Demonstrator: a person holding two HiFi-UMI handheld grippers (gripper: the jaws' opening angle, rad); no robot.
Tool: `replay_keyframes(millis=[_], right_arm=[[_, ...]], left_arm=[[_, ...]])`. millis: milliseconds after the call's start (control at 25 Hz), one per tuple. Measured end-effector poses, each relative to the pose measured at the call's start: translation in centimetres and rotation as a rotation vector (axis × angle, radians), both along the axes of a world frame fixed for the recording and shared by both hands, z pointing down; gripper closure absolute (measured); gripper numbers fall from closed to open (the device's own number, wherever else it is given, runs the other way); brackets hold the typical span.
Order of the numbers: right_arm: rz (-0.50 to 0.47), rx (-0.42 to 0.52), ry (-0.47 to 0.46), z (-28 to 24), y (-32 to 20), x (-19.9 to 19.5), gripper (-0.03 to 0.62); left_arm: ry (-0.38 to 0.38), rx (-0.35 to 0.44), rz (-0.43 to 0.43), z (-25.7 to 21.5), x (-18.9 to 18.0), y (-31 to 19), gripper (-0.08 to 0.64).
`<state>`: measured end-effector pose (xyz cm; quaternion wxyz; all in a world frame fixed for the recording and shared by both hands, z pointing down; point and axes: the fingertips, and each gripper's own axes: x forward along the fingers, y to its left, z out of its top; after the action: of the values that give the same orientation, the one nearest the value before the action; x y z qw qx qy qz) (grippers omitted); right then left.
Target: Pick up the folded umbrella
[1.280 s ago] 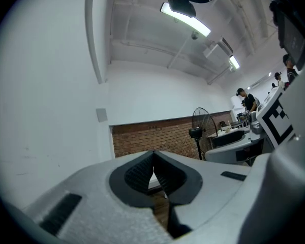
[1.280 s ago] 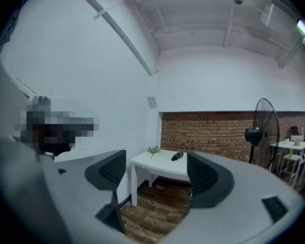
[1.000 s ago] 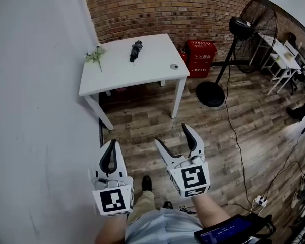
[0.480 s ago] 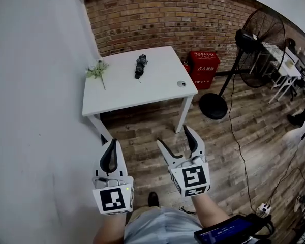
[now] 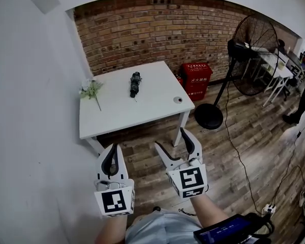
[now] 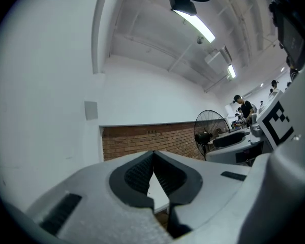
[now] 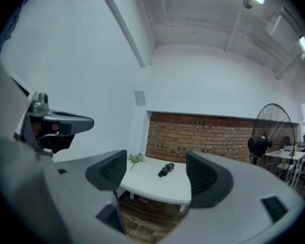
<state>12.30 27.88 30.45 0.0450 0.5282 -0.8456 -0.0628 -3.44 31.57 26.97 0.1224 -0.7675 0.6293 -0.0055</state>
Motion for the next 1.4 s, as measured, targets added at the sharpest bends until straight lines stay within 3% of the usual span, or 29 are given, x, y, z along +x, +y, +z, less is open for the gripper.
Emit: replay_keyframes(millis=[520, 960, 1400], right_arm=[[0.033, -0.055, 0.004, 2.8, -4.1, -1.5, 0.225], [0.025, -0.073, 0.002, 3.7, -8.7, -2.3, 0.225], [-0.001, -0.131, -0.004, 5.5, -18.3, -2.4, 0.225]], left_arm=[[0.031, -0.128, 0.044, 3.9, -0.4, -3.7, 0.554], [-0.012, -0.122, 0.021, 5.1, -1.8, -8.7, 0.553], [-0.024, -0.161, -0.003, 6.0, -2.0, -18.2, 0.554]])
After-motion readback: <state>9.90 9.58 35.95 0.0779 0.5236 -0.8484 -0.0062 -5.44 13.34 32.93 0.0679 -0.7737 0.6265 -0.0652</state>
